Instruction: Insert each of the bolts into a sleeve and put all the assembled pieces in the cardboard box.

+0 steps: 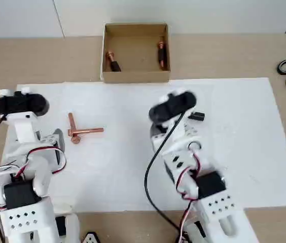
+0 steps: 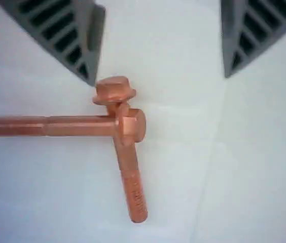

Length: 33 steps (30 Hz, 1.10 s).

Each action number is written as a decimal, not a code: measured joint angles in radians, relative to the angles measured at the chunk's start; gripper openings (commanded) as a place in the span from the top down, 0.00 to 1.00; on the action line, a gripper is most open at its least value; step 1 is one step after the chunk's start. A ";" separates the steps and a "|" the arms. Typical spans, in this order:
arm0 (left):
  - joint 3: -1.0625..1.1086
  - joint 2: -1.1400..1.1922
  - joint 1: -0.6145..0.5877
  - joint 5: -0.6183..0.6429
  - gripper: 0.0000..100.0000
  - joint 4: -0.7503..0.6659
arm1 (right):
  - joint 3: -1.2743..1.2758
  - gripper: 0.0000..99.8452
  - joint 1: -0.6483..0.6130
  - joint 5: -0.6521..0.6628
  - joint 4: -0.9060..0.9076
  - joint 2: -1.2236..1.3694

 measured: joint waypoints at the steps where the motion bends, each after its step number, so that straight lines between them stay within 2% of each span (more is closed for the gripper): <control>1: 0.000 0.000 -0.006 -0.003 0.85 0.000 | -0.057 1.00 0.021 0.000 0.037 0.037; 5: 0.003 0.000 -0.015 -0.006 0.85 0.000 | -0.322 1.00 0.066 0.000 0.117 0.249; 13: 0.057 -0.002 -0.015 -0.008 0.85 0.003 | -0.921 1.00 0.126 0.000 0.117 0.835; 19: 0.063 -0.002 -0.015 -0.008 0.85 0.003 | -1.316 1.00 0.158 0.000 -0.025 1.289; 25: 0.063 -0.002 -0.015 -0.008 0.85 0.003 | -1.517 1.00 0.158 0.000 -0.227 1.583; 33: 0.063 -0.002 -0.015 -0.008 0.85 0.003 | -1.576 1.00 0.152 0.000 -0.457 1.777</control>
